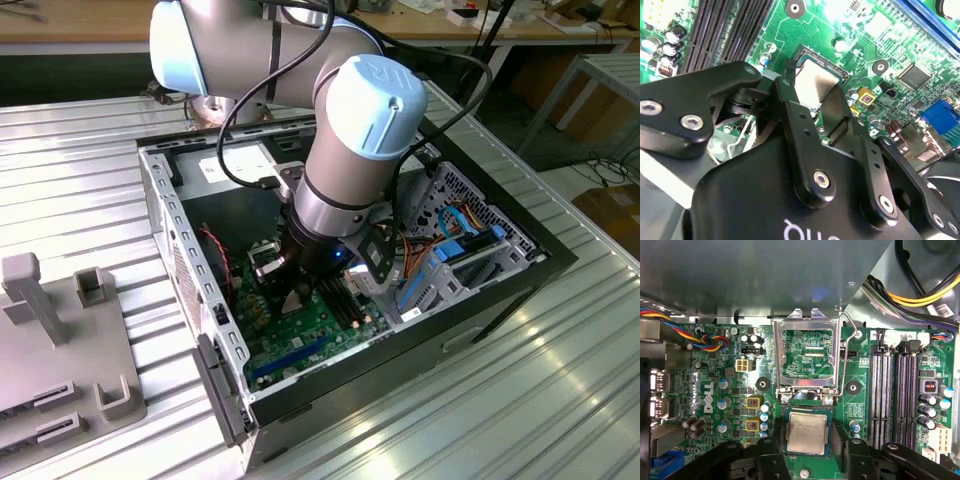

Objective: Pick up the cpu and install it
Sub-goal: 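Place the cpu into insertion slot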

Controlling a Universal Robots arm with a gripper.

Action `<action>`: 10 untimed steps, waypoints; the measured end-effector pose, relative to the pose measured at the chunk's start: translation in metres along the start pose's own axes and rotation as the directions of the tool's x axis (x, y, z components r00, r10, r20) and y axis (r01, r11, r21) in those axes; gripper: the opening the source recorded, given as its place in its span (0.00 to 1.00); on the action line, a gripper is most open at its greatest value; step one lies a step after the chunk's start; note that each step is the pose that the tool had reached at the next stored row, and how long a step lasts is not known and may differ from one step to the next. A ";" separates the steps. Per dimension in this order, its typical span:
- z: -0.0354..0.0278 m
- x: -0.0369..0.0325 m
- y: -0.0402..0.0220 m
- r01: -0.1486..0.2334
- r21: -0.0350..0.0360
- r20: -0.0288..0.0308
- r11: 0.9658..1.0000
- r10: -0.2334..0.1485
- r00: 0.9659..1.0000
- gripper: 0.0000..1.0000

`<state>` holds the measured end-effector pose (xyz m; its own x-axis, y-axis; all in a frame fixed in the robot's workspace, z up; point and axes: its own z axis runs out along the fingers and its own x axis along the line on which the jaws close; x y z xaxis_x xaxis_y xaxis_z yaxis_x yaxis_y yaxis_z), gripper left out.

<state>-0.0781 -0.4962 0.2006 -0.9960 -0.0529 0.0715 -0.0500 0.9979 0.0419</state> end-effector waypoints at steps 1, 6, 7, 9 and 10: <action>0.0000 0.0000 0.0000 0.000 0.000 0.000 1.000 0.000 1.000 0.46; 0.0001 0.0001 0.0000 -0.001 0.000 0.000 1.000 0.001 1.000 0.45; 0.0001 0.0001 0.0000 -0.001 0.000 0.000 1.000 0.001 1.000 0.45; 0.0001 0.0001 0.0000 -0.001 0.000 0.000 1.000 0.001 1.000 0.45; 0.0001 0.0001 0.0000 -0.001 0.000 0.000 1.000 0.001 1.000 0.45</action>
<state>-0.0782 -0.4962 0.2005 -0.9961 -0.0521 0.0712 -0.0492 0.9979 0.0420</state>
